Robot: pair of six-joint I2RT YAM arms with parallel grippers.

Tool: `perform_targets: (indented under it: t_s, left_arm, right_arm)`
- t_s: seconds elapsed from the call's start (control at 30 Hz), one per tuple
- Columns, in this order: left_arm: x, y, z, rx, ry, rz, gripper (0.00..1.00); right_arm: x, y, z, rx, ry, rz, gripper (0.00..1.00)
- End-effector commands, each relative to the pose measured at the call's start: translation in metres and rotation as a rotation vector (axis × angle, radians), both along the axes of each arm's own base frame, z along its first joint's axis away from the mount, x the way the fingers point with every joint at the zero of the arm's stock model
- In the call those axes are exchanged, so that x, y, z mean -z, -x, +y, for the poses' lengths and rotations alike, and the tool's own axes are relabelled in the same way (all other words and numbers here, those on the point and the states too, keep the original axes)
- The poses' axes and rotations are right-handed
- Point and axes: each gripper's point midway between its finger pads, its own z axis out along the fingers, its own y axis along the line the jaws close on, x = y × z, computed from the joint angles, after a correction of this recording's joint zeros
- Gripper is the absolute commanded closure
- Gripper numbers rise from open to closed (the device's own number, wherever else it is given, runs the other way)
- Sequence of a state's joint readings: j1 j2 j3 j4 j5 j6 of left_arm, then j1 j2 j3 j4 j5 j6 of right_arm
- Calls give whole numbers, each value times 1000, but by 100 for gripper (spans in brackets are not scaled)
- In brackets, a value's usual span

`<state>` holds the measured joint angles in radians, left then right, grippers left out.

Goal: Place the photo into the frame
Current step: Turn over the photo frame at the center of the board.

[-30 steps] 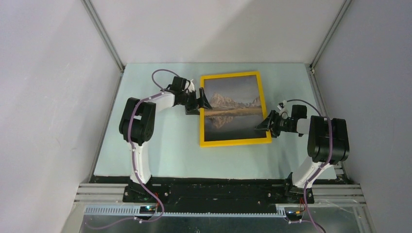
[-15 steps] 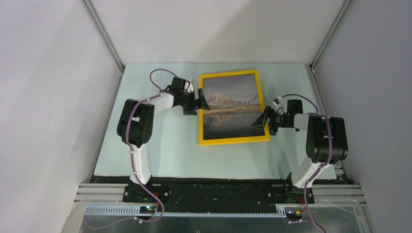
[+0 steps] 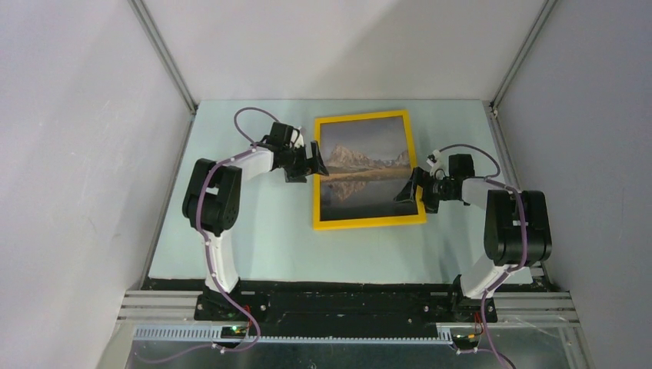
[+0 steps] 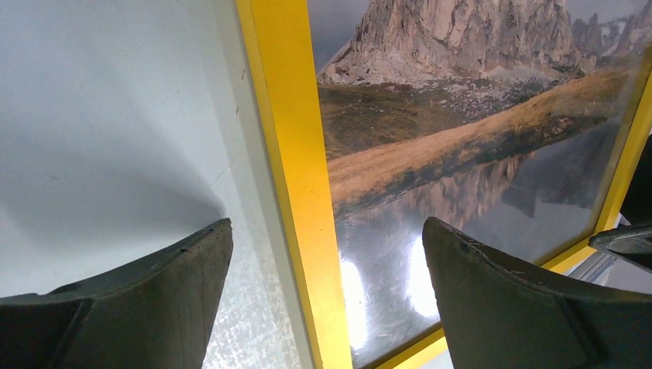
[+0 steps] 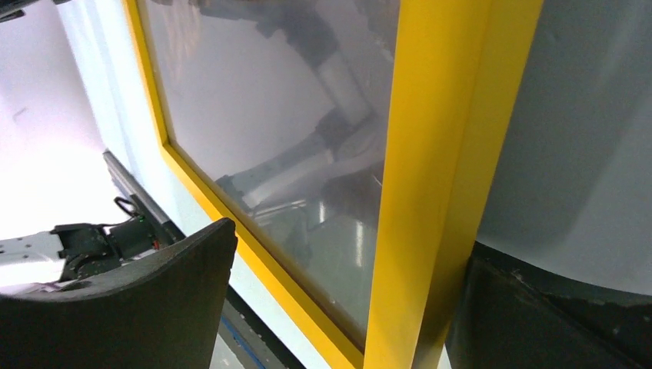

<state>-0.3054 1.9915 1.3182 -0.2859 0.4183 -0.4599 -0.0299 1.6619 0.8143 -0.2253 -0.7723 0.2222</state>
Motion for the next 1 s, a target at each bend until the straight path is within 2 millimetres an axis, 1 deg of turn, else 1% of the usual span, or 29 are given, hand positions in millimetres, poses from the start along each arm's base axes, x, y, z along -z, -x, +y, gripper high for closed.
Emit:
perform_targets:
  t_s: [0.0, 0.2, 0.57, 0.6, 0.67, 0.97]
  left_arm:
    - [-3, 5, 11, 3, -57, -22, 0]
    - [-3, 6, 10, 8, -55, -22, 0]
    - [-3, 7, 10, 11, -62, -28, 0]
    - [-3, 7, 9, 14, -64, -28, 0]
    - [-4, 8, 7, 22, -66, -33, 0]
    - [-8, 17, -2, 47, -71, -45, 0]
  right_arm:
    - [2, 1, -18, 15, 138, -28, 6]
    - [-7, 1, -21, 18, 179, -62, 4]
    - [-9, 3, -23, 9, 227, -73, 4]
    - [-9, 4, -16, -15, 232, -79, 4]
    - [-11, 4, -12, -33, 236, -86, 4]
    - [-13, -3, -4, -63, 240, -92, 5]
